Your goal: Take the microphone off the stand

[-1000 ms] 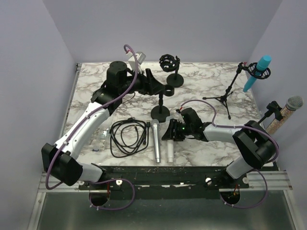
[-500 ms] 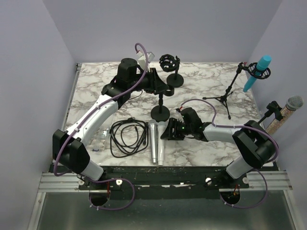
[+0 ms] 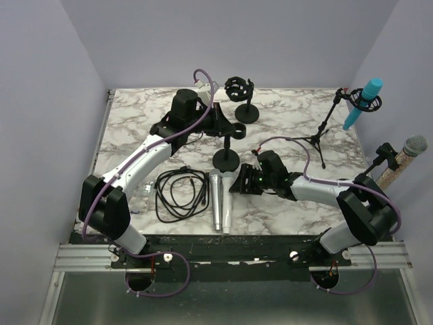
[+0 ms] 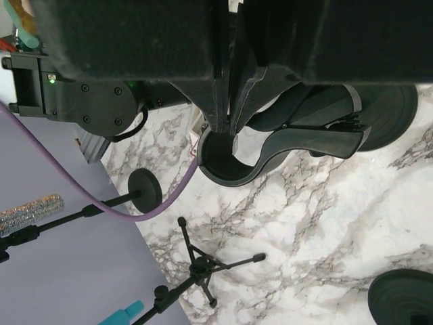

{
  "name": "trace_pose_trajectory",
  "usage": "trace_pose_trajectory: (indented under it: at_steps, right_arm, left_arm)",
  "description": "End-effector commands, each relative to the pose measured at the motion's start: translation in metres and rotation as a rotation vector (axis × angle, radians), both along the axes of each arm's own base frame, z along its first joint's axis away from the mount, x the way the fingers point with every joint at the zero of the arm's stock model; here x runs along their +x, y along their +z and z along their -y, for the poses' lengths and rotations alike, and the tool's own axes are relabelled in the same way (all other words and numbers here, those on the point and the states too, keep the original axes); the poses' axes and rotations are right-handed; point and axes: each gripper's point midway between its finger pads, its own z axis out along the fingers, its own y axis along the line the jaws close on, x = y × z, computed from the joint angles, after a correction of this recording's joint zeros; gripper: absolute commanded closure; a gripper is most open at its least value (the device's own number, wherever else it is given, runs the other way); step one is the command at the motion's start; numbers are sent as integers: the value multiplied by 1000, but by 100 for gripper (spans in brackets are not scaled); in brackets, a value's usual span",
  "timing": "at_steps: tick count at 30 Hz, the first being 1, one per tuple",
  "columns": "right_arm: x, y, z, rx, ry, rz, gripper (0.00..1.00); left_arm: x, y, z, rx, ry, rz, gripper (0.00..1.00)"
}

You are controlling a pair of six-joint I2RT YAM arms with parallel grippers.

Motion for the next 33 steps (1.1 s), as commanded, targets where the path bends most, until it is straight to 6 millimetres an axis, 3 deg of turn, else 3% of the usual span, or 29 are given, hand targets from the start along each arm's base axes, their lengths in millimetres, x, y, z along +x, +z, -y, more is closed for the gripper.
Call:
trace_pose_trajectory:
  at_steps: [1,3,6,7,11,13,15,23,27,33]
  right_arm:
    - [2,0,6,-35,-16,28,39]
    - [3,1,6,-39,-16,34,39]
    - [9,6,11,-85,-22,61,39]
    - [13,10,13,-102,-28,82,39]
    - [26,24,27,-181,-64,152,36]
    - [32,30,32,-214,-79,181,33]
    - [38,37,36,-242,-89,207,30]
    - [68,83,65,-390,-196,357,26]
    - [86,119,88,-489,-292,454,26]
    - [112,178,123,-614,-452,587,26]
  left_arm:
    - [-1,-47,-7,67,38,-71,92]
    - [-3,-52,-8,69,38,-84,92]
    - [-2,-41,-9,71,39,-67,92]
    - [-1,-33,-9,69,39,-55,87]
    - [3,-2,-10,74,36,-15,46]
    - [5,14,-10,61,36,3,32]
    - [5,30,-11,44,34,21,23]
    - [-13,88,-27,41,32,149,10]
    - [-27,102,-49,92,66,246,9]
    - [-41,103,-81,161,145,379,7]
